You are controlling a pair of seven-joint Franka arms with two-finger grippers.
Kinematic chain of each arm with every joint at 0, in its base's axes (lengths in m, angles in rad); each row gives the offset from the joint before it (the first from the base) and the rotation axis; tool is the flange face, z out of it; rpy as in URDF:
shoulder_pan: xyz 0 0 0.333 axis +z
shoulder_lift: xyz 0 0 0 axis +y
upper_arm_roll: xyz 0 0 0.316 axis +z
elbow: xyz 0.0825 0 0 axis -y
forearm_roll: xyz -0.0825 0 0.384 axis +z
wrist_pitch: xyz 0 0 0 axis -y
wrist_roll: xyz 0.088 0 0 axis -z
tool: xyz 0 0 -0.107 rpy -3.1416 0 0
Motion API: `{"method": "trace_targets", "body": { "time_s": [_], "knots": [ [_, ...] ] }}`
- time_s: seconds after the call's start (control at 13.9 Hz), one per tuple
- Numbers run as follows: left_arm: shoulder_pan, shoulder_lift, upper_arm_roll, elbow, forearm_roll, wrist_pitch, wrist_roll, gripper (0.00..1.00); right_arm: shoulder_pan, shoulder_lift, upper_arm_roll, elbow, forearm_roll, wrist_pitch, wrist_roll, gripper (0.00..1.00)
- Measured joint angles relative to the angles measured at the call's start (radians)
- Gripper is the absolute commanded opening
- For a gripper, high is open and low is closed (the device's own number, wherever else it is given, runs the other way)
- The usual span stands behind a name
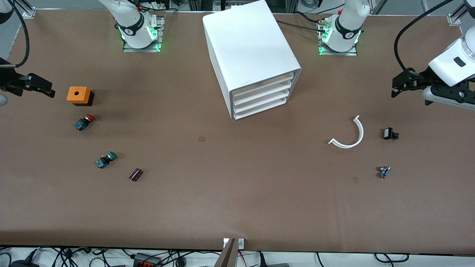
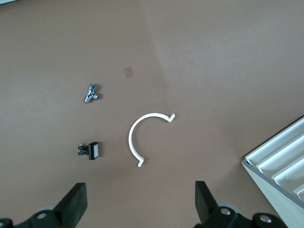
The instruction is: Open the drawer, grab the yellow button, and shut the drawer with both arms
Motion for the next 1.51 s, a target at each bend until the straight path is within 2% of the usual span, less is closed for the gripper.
{"method": "trace_targets", "body": {
  "time_s": [0.29,0.65,0.79,1.0,1.22,1.51],
  "knots": [
    [0.002,0.0,0.0,0.0,0.0,0.0,0.0,1.0,0.016,0.005,0.008,-0.001,0.012,0.0,-0.002,1.0],
    [0.01,0.021,0.003,-0.002,0.0,-0.033,0.001,1.0,0.061,0.074,0.01,-0.002,0.156,0.009,-0.002,1.0],
    [0.006,0.031,0.0,-0.001,0.0,-0.043,0.003,1.0,0.075,0.104,0.011,0.001,0.182,0.029,-0.002,1.0],
    [-0.02,0.047,-0.006,0.0,-0.018,-0.147,0.006,1.0,0.14,0.125,0.013,0.006,0.189,0.06,-0.002,1.0],
    [-0.058,0.114,-0.013,-0.003,-0.115,-0.263,0.006,1.0,0.205,0.151,0.014,0.007,0.189,0.091,0.0,1.0],
    [-0.066,0.205,-0.02,-0.002,-0.366,-0.328,0.086,1.0,0.27,0.197,0.015,0.022,0.19,0.128,0.0,1.0]
  ]
}}
